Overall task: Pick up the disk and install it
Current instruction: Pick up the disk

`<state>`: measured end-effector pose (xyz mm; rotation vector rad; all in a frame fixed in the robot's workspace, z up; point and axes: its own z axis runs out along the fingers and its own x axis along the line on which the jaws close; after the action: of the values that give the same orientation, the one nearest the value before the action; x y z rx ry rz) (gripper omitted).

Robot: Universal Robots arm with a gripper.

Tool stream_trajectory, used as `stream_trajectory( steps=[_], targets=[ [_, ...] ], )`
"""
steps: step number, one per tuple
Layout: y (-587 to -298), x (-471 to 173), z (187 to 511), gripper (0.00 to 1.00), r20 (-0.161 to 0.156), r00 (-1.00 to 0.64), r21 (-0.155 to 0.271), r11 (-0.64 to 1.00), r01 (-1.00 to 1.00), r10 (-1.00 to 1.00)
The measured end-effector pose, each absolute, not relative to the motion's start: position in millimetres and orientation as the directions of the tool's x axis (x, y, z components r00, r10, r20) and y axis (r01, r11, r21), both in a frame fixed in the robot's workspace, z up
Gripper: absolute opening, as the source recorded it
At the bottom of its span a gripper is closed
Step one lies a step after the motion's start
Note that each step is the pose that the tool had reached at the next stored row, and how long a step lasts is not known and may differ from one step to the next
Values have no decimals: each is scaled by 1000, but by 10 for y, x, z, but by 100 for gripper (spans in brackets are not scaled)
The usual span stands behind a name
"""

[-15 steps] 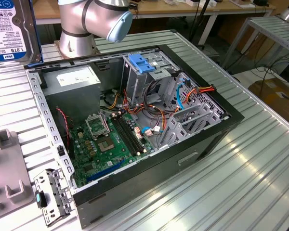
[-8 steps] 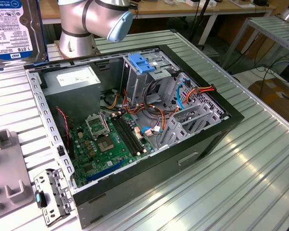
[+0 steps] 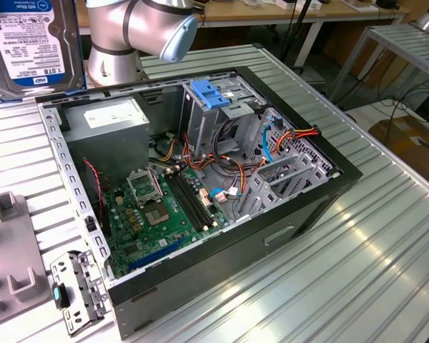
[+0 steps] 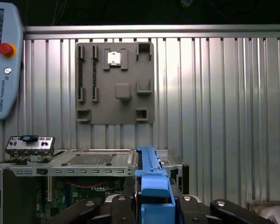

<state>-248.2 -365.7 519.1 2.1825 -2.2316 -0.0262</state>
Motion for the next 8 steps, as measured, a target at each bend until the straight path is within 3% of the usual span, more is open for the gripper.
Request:
stream_trajectory(
  steps=[8],
  targets=[
    [-3657,-2255,5192,37,3,-22,26,22,-999,-1000]
  ],
)
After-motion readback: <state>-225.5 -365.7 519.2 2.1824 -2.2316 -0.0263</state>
